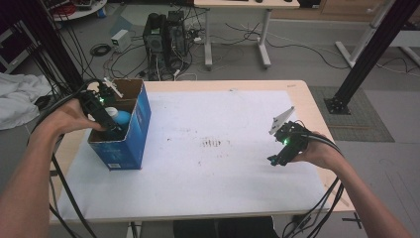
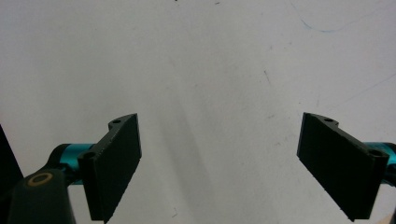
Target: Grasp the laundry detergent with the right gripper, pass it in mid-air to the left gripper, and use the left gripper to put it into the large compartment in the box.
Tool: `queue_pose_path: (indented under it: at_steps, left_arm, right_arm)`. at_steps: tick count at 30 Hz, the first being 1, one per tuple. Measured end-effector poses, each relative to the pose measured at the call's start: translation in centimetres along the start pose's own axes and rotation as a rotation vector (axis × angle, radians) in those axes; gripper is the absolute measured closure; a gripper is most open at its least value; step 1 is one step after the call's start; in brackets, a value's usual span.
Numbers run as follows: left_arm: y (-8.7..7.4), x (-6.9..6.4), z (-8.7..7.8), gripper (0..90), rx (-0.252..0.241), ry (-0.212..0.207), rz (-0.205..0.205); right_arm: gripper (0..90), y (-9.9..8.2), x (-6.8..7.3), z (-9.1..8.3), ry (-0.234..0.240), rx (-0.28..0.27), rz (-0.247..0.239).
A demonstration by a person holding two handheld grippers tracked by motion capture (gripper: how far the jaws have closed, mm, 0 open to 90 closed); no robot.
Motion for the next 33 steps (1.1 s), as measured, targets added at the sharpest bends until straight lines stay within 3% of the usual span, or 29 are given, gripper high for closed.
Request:
queue_pose_path:
  at_steps: [4, 11, 12, 14, 15, 16, 25, 27, 30, 33]
  left_arm:
    - [0.0, 0.0, 0.1, 24.4, -0.012, 0.006, -0.012]
    - [0.2, -0.2, -0.2, 21.0, -0.015, 0.015, 0.002]
    - [0.2, -0.1, -0.4, 21.0, 0.009, 0.014, 0.027]
    - [0.3, -0.2, -0.6, 21.0, 0.011, 0.017, 0.029]
    - [0.4, -0.4, -0.5, 20.9, -0.012, 0.024, 0.009]
    - [0.4, -0.2, -0.7, 19.5, 0.007, 0.030, 0.033]
    - [0.8, -0.6, -1.2, 18.2, -0.008, 0.036, 0.026]
    - [0.9, -0.6, -1.5, 18.2, 0.004, 0.042, 0.052]
    - [1.0, -0.8, -1.6, 18.2, -0.006, 0.037, 0.043]
    - [1.3, -0.9, -2.4, 17.4, -0.003, 0.045, 0.061]
  right_arm:
    - [12.9, -0.1, 0.0, -0.1, -0.001, 0.003, 0.004]
    - [12.9, -0.2, 0.0, -0.1, -0.005, 0.002, 0.008]
    - [12.9, -0.2, -0.1, -0.1, -0.005, -0.003, -0.006]
    - [12.9, -0.2, -0.1, -0.1, -0.004, -0.003, -0.007]
    - [12.9, -0.1, 0.0, -0.1, -0.006, -0.004, -0.002]
    - [12.9, -0.1, 0.0, -0.1, -0.006, -0.007, -0.001]
    - [12.9, -0.1, -0.1, -0.2, -0.011, -0.008, -0.008]
    - [12.9, -0.1, -0.1, -0.2, -0.010, -0.006, -0.007]
    - [12.9, -0.1, -0.1, -0.3, -0.009, -0.005, -0.006]
    - [12.9, -0.1, -0.1, -0.3, -0.012, -0.006, -0.004]
Point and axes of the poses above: each handheld gripper's, and its own axes: z roughly forward along the jaws, y roughly out of its top, x roughly to its left, the point moved 4 cm from there along z, roughly forward along the jaws, and after that the axes turned 9 degrees about -x, right-handed, at the moved point
